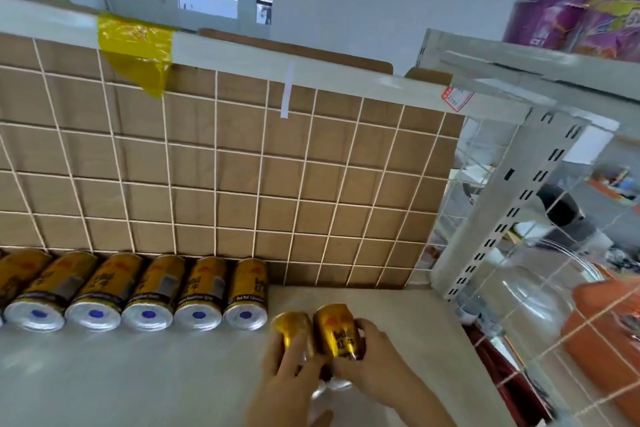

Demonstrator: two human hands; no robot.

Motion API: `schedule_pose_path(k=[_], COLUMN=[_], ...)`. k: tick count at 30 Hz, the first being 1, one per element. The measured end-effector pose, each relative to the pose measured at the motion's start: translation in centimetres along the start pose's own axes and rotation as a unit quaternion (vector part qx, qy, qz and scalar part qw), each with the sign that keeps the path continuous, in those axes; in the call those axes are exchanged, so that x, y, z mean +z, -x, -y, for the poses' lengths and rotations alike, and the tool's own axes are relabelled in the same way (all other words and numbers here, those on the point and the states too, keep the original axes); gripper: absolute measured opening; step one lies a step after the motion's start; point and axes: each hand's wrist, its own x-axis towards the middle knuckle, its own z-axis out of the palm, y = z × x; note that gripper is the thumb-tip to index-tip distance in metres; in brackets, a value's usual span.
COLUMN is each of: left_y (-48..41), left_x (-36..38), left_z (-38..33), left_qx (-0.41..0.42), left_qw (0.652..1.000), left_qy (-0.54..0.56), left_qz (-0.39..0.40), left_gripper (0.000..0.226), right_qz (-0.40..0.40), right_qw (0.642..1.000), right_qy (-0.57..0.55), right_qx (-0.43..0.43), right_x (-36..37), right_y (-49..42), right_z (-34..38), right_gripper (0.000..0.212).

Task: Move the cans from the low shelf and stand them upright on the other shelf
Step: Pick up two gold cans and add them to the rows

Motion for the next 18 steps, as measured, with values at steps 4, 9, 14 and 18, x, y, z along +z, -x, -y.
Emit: schedule_pose_path(k=[4,9,14,18], left_y=[2.2,1.3,1.7,2.9], left_x=[-0.7,-0.9,-2.1,-1.7], left_z=[0.4,0.8,0.7,-0.8], left_qx=[-0.212,-0.34,-0.37,-0.369], left_qw=[0.939,0.866,0.719,0.475], left_qy=[0.269,0.363,0.587,0.796], left_qz=[-0.033,0.04,0.045,0.071], left_gripper=[0.068,0.064,0.056,0.049], right_qz=[0.109,0.066,0.099,0.147], right_qw=[0.992,0.997,0.98,0.936], right_qy=[-0.057,-0.011,-0.174,-0.32], right_qx=[-0.012,-0.025,-0.007,0.002], right_x=[-1.3,0.4,0.7,0.3], right_y=[2.7,2.7,4.0,5.1], right_z=[-0.7,-0.5,-1.0,-1.3], right_gripper=[0.061,0.081,0.06,0.072])
